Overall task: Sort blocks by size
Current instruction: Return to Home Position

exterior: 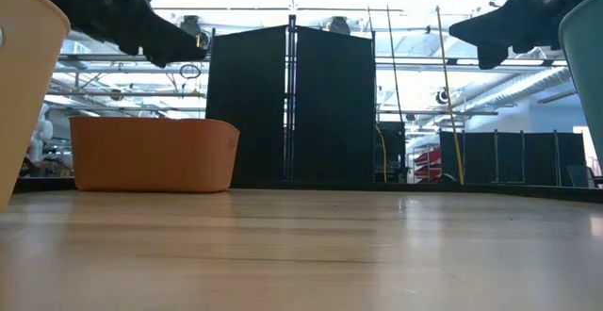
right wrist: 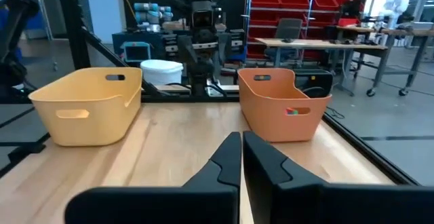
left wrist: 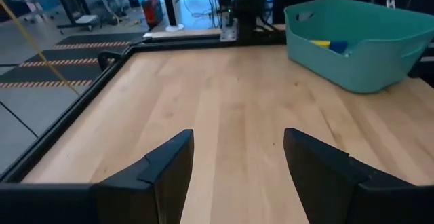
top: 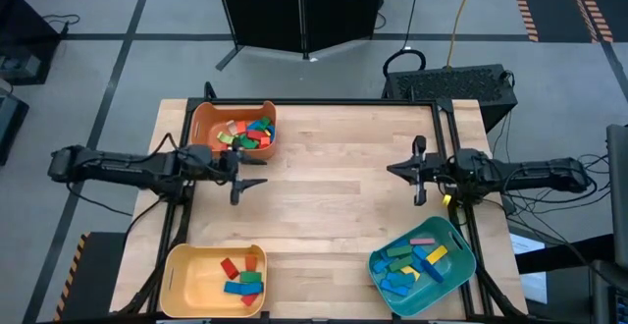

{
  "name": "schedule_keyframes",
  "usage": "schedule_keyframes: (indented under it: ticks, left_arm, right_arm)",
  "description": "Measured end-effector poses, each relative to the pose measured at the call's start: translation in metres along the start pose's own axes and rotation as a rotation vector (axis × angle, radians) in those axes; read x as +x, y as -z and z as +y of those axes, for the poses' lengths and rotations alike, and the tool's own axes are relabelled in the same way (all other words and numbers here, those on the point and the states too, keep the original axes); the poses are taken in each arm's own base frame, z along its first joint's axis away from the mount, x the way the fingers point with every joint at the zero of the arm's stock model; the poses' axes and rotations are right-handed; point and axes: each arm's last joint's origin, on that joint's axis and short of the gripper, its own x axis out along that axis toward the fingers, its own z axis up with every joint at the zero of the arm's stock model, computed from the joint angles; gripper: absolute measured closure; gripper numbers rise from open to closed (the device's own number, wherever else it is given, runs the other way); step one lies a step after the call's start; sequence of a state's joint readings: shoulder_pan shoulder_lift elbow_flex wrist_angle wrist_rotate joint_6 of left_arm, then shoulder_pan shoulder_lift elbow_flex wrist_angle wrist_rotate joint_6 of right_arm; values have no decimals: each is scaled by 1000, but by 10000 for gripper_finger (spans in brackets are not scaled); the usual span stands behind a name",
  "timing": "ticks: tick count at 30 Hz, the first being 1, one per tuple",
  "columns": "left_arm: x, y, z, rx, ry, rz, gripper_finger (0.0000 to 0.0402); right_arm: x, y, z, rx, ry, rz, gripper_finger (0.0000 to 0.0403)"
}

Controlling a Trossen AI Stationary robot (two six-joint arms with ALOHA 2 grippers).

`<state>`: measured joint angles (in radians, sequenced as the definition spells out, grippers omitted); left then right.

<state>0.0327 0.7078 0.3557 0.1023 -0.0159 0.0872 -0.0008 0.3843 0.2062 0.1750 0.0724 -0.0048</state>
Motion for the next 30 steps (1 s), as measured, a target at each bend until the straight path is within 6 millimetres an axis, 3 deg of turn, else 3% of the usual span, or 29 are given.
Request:
schedule_keyframes:
  ticks: [16, 30]
  left_arm:
    - [-4, 31, 21, -67, -45, 11, 174]
    - [-36, 28, 16, -81, 37, -39, 265]
  right_arm:
    - [-3, 32, -5, 53, 26, 94, 403]
    - [-19, 24, -4, 47, -21, -6, 403]
